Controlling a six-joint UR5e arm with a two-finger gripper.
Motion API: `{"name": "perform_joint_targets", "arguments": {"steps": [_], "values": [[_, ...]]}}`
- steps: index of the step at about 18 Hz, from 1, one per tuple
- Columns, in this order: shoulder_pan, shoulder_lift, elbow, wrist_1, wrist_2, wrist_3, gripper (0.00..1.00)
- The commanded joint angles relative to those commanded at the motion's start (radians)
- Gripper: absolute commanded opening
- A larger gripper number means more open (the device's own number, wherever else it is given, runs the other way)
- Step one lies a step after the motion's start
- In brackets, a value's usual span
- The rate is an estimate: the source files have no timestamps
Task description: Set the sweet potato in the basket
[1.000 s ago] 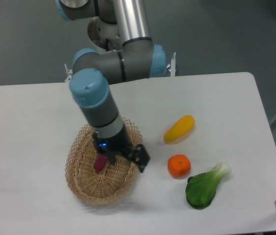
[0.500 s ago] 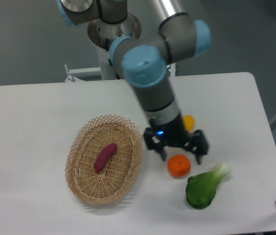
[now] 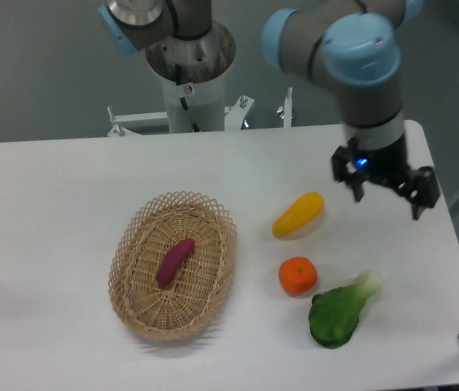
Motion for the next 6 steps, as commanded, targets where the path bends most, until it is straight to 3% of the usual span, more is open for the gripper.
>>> {"name": "perform_joint_targets", "arguments": {"steps": [6], "values": [[0.045, 0.02, -0.017, -0.015, -0.052, 0.019, 1.0]]}}
